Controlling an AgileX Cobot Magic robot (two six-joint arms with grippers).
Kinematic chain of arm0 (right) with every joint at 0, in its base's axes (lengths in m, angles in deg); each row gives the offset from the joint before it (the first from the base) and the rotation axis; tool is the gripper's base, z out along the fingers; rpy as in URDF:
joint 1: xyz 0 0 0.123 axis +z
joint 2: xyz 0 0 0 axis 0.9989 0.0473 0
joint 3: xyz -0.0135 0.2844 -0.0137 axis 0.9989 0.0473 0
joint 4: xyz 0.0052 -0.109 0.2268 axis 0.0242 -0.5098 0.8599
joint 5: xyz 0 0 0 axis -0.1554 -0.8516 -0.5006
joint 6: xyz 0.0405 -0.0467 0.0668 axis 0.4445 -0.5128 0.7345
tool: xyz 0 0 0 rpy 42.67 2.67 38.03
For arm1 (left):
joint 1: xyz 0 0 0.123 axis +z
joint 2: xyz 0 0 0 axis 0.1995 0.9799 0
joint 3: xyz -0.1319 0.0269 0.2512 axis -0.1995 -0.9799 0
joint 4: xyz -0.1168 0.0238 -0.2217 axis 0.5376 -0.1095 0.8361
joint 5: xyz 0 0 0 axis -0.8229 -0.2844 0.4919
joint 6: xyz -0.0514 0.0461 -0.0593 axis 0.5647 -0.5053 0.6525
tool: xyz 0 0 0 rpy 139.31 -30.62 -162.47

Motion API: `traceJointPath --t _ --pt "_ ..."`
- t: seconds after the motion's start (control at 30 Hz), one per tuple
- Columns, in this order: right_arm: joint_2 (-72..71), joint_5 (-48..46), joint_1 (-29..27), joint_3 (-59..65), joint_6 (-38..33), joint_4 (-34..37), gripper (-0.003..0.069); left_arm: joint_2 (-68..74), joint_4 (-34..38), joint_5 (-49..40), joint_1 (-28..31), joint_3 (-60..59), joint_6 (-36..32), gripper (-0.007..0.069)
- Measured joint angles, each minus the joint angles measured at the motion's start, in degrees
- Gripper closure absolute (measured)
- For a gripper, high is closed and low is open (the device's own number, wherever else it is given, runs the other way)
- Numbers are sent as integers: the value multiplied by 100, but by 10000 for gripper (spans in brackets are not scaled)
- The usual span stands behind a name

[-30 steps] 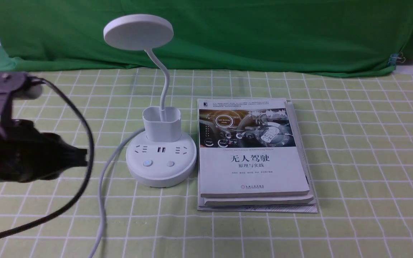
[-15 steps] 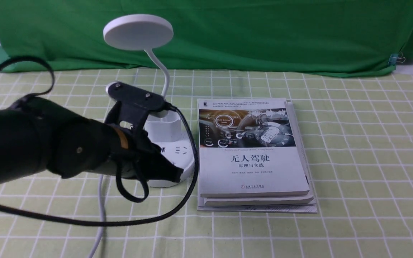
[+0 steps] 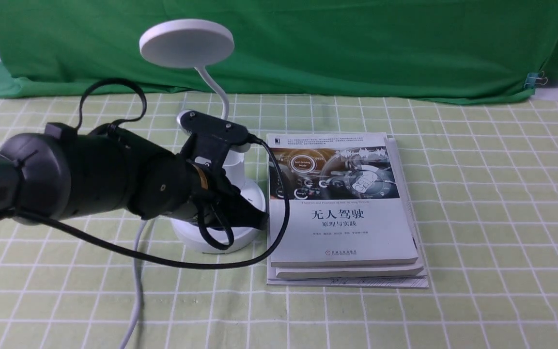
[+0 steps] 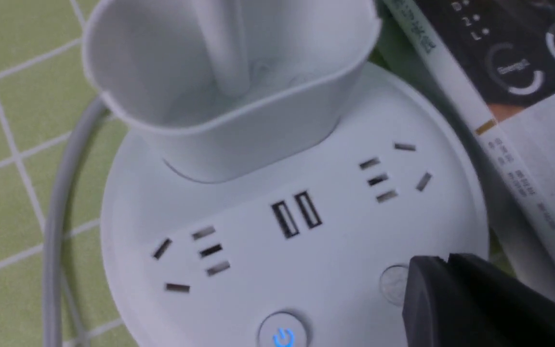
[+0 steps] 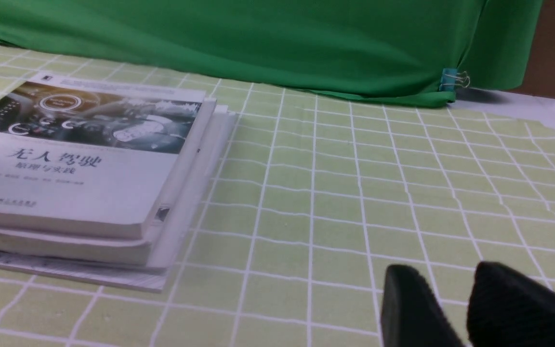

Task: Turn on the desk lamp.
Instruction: Use the left arm to press the button switch on the lamp holder

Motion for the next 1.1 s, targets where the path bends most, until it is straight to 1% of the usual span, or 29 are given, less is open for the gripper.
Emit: traceJointPath --t 0.2,0.93,1.1 --pt "0 0 0 0 0 0 415 8 43 0 178 0 93 606" --pt "0 0 0 0 0 0 415 277 291 272 172 0 99 606" --pt "0 0 0 0 0 0 415 277 291 272 172 0 -23 606"
